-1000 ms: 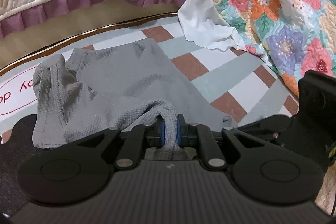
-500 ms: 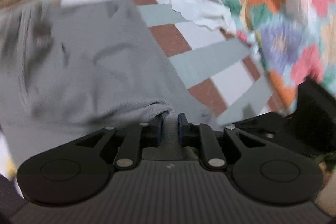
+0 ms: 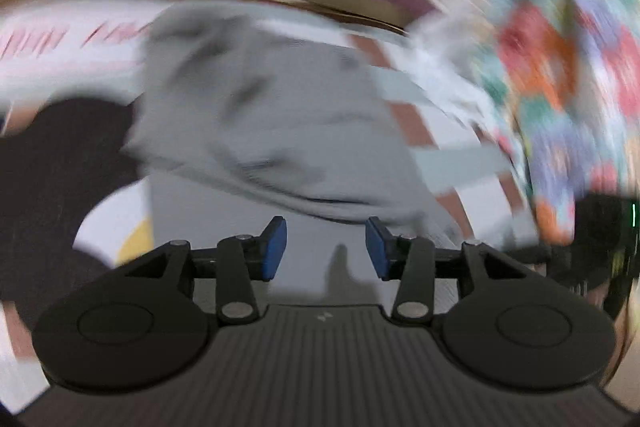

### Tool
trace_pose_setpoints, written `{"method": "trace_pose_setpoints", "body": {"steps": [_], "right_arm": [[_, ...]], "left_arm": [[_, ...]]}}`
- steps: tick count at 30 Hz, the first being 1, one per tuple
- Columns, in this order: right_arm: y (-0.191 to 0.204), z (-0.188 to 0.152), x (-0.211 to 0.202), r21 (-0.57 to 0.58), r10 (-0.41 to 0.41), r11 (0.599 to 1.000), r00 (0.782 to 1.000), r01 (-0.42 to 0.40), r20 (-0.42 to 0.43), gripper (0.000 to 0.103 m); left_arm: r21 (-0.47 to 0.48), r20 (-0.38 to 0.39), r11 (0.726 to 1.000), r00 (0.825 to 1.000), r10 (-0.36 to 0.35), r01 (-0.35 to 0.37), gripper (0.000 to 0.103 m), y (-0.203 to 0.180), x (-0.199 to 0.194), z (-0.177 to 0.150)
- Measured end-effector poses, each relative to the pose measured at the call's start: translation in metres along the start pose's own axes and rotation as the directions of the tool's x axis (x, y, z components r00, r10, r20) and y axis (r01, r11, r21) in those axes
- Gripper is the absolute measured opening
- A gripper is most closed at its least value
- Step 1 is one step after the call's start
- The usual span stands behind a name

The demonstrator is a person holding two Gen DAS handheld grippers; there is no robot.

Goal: Fold clothes

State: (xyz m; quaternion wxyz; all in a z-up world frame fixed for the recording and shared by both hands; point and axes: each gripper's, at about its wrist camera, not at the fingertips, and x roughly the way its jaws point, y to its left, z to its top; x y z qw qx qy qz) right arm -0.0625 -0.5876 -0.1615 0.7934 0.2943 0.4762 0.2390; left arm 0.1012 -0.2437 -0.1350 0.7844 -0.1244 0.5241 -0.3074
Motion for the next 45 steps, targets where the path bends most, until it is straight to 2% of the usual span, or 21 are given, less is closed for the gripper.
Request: {"method": "trace_pose_setpoints", "body": {"steps": [1,3,5,8,11,15,18,20,22,23,24,25,26,29,31,32,37,39,41,42,45], "right_arm": [[0.0,-0.001,-0.001,0.013,0.004,1.0,1.0,-0.004,0.007,0.055],[-0.002,-0.005,-0.009,0.061,0.02,0.998,0.999,-0.022,0.034,0.055],[-0.008,-0.012,-0.022,0.096,0.045,0.994,0.996,-0.052,0.075,0.057],[-0.024,-0.014,-0.026,0.176,0.077,0.979,0.989,-0.098,0.124,0.059],[-0.026,-0.01,-0.016,0.181,0.128,0.972,0.985,-0.148,0.115,0.06],[-0.016,-0.005,-0.001,0.158,0.156,0.973,0.984,-0.168,0.087,0.06],[-0.015,-0.004,-0.002,0.179,0.17,0.966,0.979,-0.187,0.109,0.06],[-0.014,-0.003,-0.005,0.199,0.177,0.959,0.975,-0.203,0.137,0.065],[-0.012,-0.002,-0.004,0.205,0.157,0.961,0.976,-0.186,0.152,0.067],[-0.009,-0.001,-0.001,0.2,0.143,0.965,0.979,-0.17,0.146,0.067],[-0.006,0.001,0.004,0.183,0.125,0.972,0.982,-0.15,0.142,0.067],[-0.003,0.002,0.008,0.164,0.108,0.978,0.985,-0.13,0.138,0.067],[0.002,0.004,0.013,0.137,0.09,0.985,0.987,-0.108,0.129,0.067],[0.015,0.003,0.027,-0.018,-0.016,1.0,0.996,0.017,0.088,0.064],[0.016,0.002,0.025,-0.05,-0.003,0.999,0.995,0.007,0.095,0.025],[0.016,0.002,0.022,-0.055,0.012,0.998,0.994,-0.006,0.107,0.021],[0.017,0.004,-0.002,-0.089,0.019,0.996,0.985,-0.003,0.174,0.018],[0.015,0.005,-0.002,-0.095,0.001,0.995,0.986,0.015,0.169,0.018],[0.016,0.005,0.004,-0.136,-0.049,0.988,0.987,0.071,0.155,0.018],[0.018,0.004,0.007,-0.17,-0.076,0.98,0.987,0.101,0.145,0.018],[0.018,0.002,0.006,-0.178,-0.082,0.979,0.988,0.104,0.129,0.018]], "left_arm": [[-0.093,0.016,0.995,1.0,-0.02,0.021,0.042,0.017,0.001,0.001],[-0.253,0.08,0.963,0.994,-0.071,0.089,0.042,0.047,0.0,-0.001],[-0.314,0.119,0.941,0.988,-0.095,0.128,0.042,0.059,0.0,-0.002],[-0.275,0.087,0.955,0.992,-0.09,0.111,0.043,0.051,0.01,0.0],[-0.274,0.073,0.956,0.994,-0.085,0.102,0.045,0.043,0.024,0.0],[-0.329,0.12,0.938,0.99,-0.074,0.11,0.05,0.046,0.036,-0.003],[-0.353,0.164,0.927,0.984,-0.075,0.129,0.052,0.048,0.043,0.0],[-0.374,0.193,0.917,0.979,-0.07,0.139,0.053,0.049,0.047,0.003],[-0.385,0.216,0.912,0.974,-0.063,0.145,0.05,0.05,0.049,0.004],[-0.377,0.224,0.916,0.973,-0.056,0.139,0.048,0.049,0.05,0.005],[-0.341,0.223,0.933,0.974,-0.037,0.113,0.03,0.045,0.051,0.008],[-0.306,0.22,0.948,0.975,-0.012,0.081,0.022,0.042,0.051,0.01],[-0.28,0.214,0.959,0.977,0.019,0.043,0.022,0.037,0.052,0.012],[-0.248,0.222,0.969,0.974,0.047,0.01,0.017,0.029,0.05,0.015],[-0.176,0.235,0.984,0.97,0.058,-0.016,0.015,0.014,0.046,0.022],[-0.134,0.24,0.99,0.969,0.063,-0.031,0.015,0.005,0.044,0.026],[0.048,0.219,0.998,0.975,0.036,-0.047,0.013,-0.042,0.048,0.063],[0.136,0.201,0.989,0.979,0.025,-0.054,0.013,-0.062,0.059,0.073],[0.216,0.181,0.972,0.982,0.054,-0.093,0.013,-0.083,0.078,0.076],[0.229,0.175,0.968,0.982,0.063,-0.103,0.012,-0.088,0.086,0.077],[0.222,0.175,0.968,0.981,0.078,-0.116,0.012,-0.097,0.102,0.08]]}}
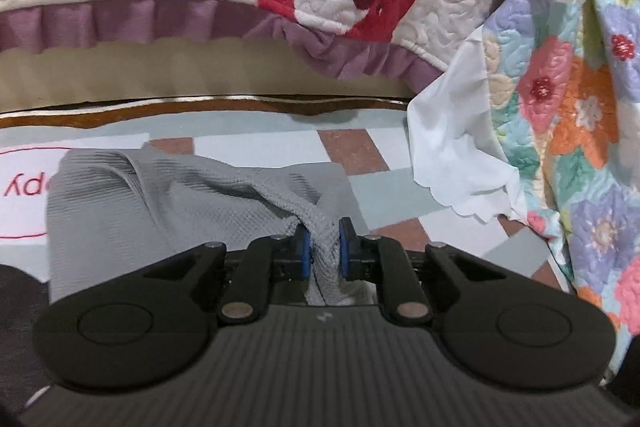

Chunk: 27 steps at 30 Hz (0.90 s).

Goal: Fold clothes

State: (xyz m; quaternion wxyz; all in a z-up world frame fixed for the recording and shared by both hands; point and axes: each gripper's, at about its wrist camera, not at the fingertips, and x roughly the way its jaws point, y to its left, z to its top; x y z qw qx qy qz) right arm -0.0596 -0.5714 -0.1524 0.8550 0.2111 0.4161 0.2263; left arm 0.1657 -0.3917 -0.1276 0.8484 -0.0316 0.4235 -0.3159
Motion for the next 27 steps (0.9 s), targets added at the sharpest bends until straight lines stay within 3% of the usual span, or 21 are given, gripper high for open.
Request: {"method": "trace_pose_setpoints", "body": {"steps": [5,9,12,14,16,19,23,27], "right_arm": [[-0.013,0.0,-0.009,0.055,-0.009,0.998,1.0,0.01,-0.022,0.018],[-0.031,-0.002,-0.002,0.132,-0.014,0.991,0.999,0.02,-0.045,0.017],[-0.03,-0.002,0.003,0.088,-0.03,0.996,0.997,0.035,-0.065,0.016],[-0.028,-0.002,0.002,0.069,-0.042,0.996,0.997,0.047,-0.072,0.016],[-0.026,-0.002,0.001,0.045,-0.06,0.997,0.995,0.064,-0.082,0.016],[-0.024,-0.001,0.001,0.058,-0.078,0.995,0.992,0.084,-0.098,0.016],[-0.02,0.0,0.001,0.04,-0.102,0.994,0.99,0.106,-0.101,0.016],[-0.022,0.006,-0.015,0.072,-0.12,0.99,0.992,0.123,-0.042,0.027]], "left_arm": [[0.044,-0.02,0.999,1.0,-0.005,0.006,0.012,-0.015,0.015,0.004],[0.101,-0.086,0.992,0.992,0.091,-0.082,0.016,-0.023,0.036,0.009],[0.128,-0.104,0.989,0.99,0.093,-0.079,0.019,-0.023,0.042,0.014],[0.138,-0.082,0.989,0.995,0.063,-0.051,0.024,-0.024,0.031,0.017],[0.129,-0.033,0.992,0.999,-0.004,0.009,0.035,-0.022,0.01,0.016],[0.081,0.048,0.992,0.994,-0.101,0.097,0.05,-0.011,-0.019,0.008],[0.098,0.049,0.993,0.996,-0.07,0.064,0.05,0.001,-0.038,-0.002],[0.192,0.003,0.981,1.0,0.003,-0.004,0.05,0.008,-0.04,-0.019]]}}
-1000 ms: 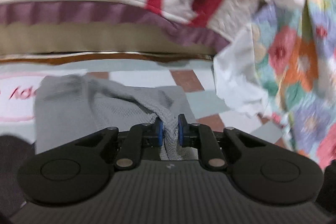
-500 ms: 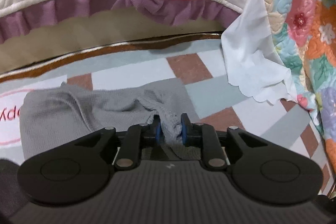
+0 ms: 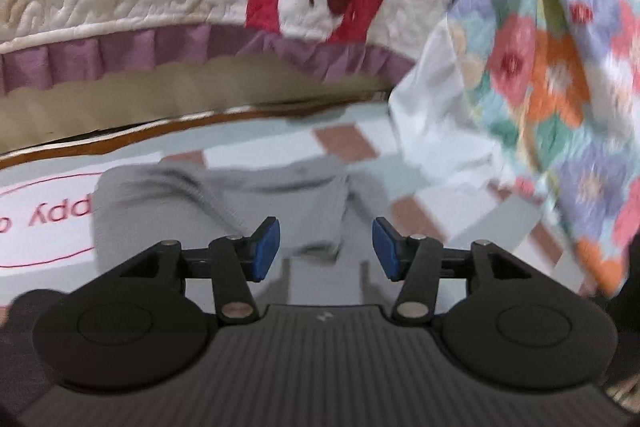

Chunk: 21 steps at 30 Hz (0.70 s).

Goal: Fold clothes

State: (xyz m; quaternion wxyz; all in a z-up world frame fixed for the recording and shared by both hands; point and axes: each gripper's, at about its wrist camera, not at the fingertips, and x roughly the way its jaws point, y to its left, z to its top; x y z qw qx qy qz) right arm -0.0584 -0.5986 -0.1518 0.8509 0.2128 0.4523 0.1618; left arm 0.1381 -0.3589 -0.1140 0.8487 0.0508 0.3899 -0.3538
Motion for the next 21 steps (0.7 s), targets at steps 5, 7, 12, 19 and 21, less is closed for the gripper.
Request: {"method": "trace_pose_setpoints", "body": {"steps": [5,7,12,19,21], "right_arm": [[-0.011,0.007,-0.021,0.059,-0.022,0.998,0.979,0.01,0.2,0.04],[-0.014,0.011,-0.015,0.052,-0.011,0.999,0.969,-0.002,0.249,0.04],[-0.002,0.022,0.014,-0.005,0.012,1.0,0.967,-0.01,0.256,0.04],[-0.011,0.027,0.016,0.014,-0.035,0.999,0.958,0.033,0.283,0.04],[-0.014,0.027,0.018,0.026,-0.04,0.999,0.957,0.034,0.288,0.04]], "left_arm": [[0.148,-0.079,0.989,0.996,0.032,-0.02,0.05,-0.007,0.018,-0.022],[0.162,-0.107,0.987,0.994,0.037,-0.019,0.05,-0.009,0.029,-0.027],[0.113,-0.098,0.987,0.987,0.126,-0.115,0.05,0.002,0.067,-0.009],[0.037,-0.057,0.979,0.978,0.203,-0.201,0.05,0.029,0.1,0.05],[0.031,-0.042,0.975,0.975,0.22,-0.219,0.05,0.03,0.1,0.059]]}}
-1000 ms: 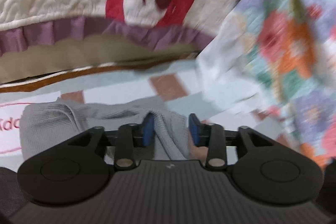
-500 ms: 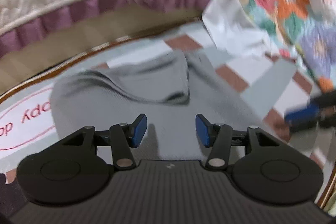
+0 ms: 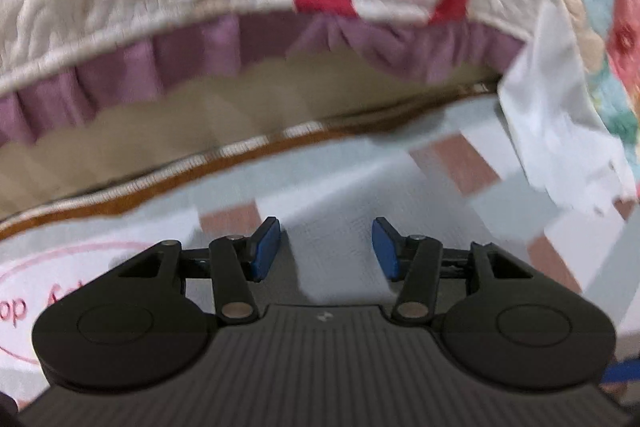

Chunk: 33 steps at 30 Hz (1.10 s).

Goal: Fold clothes

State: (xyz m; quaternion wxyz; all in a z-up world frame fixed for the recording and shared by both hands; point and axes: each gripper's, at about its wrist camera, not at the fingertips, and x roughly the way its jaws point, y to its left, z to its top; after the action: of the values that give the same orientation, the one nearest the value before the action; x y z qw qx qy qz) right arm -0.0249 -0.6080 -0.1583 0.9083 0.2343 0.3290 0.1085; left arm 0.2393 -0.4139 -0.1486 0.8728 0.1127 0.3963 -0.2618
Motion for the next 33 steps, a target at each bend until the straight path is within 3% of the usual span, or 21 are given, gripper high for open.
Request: {"method": "trace_pose_setpoints", "body": {"steps": [3,9,11,13,16,19,21,23,25,29,33], "right_arm": [[-0.002,0.0,0.003,0.017,0.007,1.0,1.0,-0.007,-0.004,0.04],[-0.011,0.0,0.009,0.101,0.023,0.995,1.0,-0.023,0.005,0.04],[-0.022,-0.001,0.012,0.171,-0.073,0.983,0.997,0.07,0.009,0.039],[-0.037,0.0,0.008,0.251,-0.188,0.951,0.982,0.179,0.011,0.02],[-0.047,0.001,-0.004,0.315,-0.172,0.938,0.983,0.146,0.056,0.025],[-0.032,0.003,-0.002,0.299,-0.028,0.954,0.995,-0.002,0.096,0.037],[-0.012,0.003,0.008,0.211,0.032,0.976,0.997,-0.047,0.074,0.037],[0.006,-0.002,0.019,0.09,-0.049,0.995,0.998,0.046,0.035,0.035],[0.01,-0.009,0.029,0.021,-0.16,0.987,0.987,0.16,-0.001,0.036],[-0.009,-0.012,0.023,0.098,-0.185,0.978,0.983,0.184,0.006,0.032],[-0.021,-0.012,-0.008,0.216,-0.189,0.96,0.982,0.179,0.026,0.037]], "left_arm": [[-0.008,0.012,1.0,1.0,-0.013,0.013,0.05,0.004,-0.006,0.0],[-0.051,-0.052,0.997,0.996,-0.066,0.063,0.05,0.017,-0.034,-0.05],[-0.049,-0.074,0.997,0.995,-0.065,0.062,0.05,0.024,-0.049,-0.069],[-0.025,-0.106,0.999,0.994,-0.028,0.025,0.05,0.028,-0.063,-0.086],[-0.008,-0.144,1.0,0.989,0.018,-0.02,0.05,0.039,-0.085,-0.105],[-0.104,-0.154,0.995,0.988,-0.019,0.003,0.051,0.058,-0.108,-0.122],[-0.184,-0.154,0.983,0.987,-0.05,0.021,0.051,0.07,-0.123,-0.135],[-0.235,-0.165,0.972,0.985,-0.06,0.019,0.051,0.077,-0.137,-0.15],[-0.266,-0.179,0.964,0.981,-0.07,0.02,0.051,0.082,-0.151,-0.165],[-0.298,-0.194,0.953,0.974,-0.117,0.055,0.051,0.084,-0.169,-0.189],[-0.208,-0.175,0.971,0.972,-0.156,0.118,0.051,0.071,-0.181,-0.207]]}}
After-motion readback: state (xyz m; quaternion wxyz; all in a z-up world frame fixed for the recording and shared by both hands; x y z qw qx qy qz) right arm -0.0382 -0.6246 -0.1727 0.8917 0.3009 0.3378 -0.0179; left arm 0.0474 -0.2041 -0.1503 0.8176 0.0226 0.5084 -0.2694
